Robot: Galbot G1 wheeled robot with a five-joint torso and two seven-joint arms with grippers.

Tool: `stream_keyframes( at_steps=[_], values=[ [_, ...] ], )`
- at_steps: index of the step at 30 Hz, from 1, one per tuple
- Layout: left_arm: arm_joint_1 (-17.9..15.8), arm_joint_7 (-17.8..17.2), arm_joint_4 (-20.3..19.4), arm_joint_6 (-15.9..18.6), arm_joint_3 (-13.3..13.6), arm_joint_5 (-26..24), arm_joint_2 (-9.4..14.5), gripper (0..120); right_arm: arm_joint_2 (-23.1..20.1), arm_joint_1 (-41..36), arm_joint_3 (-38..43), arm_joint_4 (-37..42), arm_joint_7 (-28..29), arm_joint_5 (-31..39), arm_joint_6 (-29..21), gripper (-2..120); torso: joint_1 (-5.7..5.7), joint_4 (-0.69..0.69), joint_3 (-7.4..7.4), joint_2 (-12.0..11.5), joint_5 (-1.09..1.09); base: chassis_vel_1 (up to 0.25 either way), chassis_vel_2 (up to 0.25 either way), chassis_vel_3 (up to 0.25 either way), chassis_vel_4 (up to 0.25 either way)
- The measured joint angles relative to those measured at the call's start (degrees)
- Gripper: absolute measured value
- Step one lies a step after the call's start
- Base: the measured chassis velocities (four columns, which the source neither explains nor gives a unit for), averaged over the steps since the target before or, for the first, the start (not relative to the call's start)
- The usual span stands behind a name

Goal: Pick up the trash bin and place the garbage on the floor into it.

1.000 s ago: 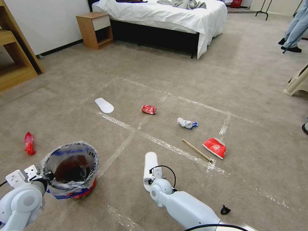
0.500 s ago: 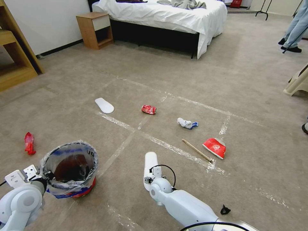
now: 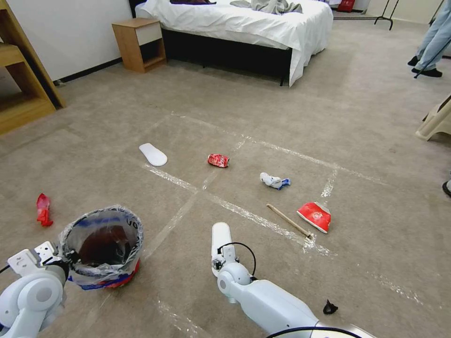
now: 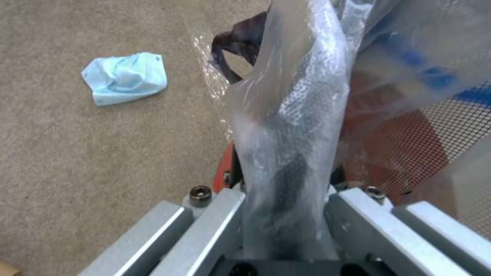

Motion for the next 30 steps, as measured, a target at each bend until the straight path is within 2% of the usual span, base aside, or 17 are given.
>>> stream_keyframes(
  at_steps=[5, 7, 9, 11, 15, 20, 24, 30],
  values=[
    [0.0, 0.1, 0.0, -0.1, 0.0, 0.1, 0.0, 1, 0.0, -0.1, 0.0, 0.0, 0.0, -0.2, 0.0, 50, 0.00, 0.00, 0.00, 0.0, 0.00, 0.000, 0.000, 0.000, 0.000],
    [0.0, 0.1, 0.1, -0.2, 0.1, 0.3, -0.1, 1, 0.0, -0.1, 0.0, 0.0, 0.0, -0.3, 0.0, 40, 0.00, 0.01, 0.00, 0.0, 0.01, 0.000, 0.000, 0.000, 0.000],
    [0.0, 0.1, 0.1, -0.2, 0.1, 0.3, -0.1, 1, 0.0, -0.1, 0.0, 0.0, 0.0, -0.3, 0.0, 38, 0.00, 0.01, 0.00, 0.0, 0.01, 0.000, 0.000, 0.000, 0.000],
    [0.0, 0.1, 0.1, -0.2, 0.2, 0.4, -0.2, 1, 0.0, -0.1, -0.1, 0.0, 0.0, -0.4, 0.0, 29, 0.00, 0.01, 0.00, 0.0, 0.01, 0.000, 0.000, 0.000, 0.000],
    [0.0, 0.2, 0.1, -0.2, 0.3, 0.6, -0.3, 1, -0.1, -0.1, -0.1, 0.0, 0.0, -0.6, 0.0, 25, 0.00, 0.01, 0.00, 0.0, 0.01, 0.000, 0.000, 0.000, 0.000],
    [-0.1, 0.7, 0.6, -0.5, 0.4, 1.4, -0.3, 1, -0.5, -0.5, -0.1, 0.1, 0.0, -1.3, 0.2, 9, 0.00, -0.01, 0.00, 0.0, 0.00, 0.000, 0.000, 0.000, 0.000],
    [-0.1, 0.8, 0.8, -0.6, 0.5, 1.7, -0.3, 1, -1.1, -0.8, -0.1, 0.8, 0.2, -1.6, 0.2, 4, 0.00, -0.02, 0.01, 0.0, -0.02, 0.000, 0.000, 0.000, 0.000],
    [-0.7, 0.8, 1.7, -0.7, 1.0, 2.2, -0.4, 1, -5.3, -3.2, -0.1, 10.3, 2.9, -1.6, -1.3, 2, 0.00, -0.03, 0.02, 0.0, -0.04, 0.000, 0.000, 0.000, 0.000]
  ],
)
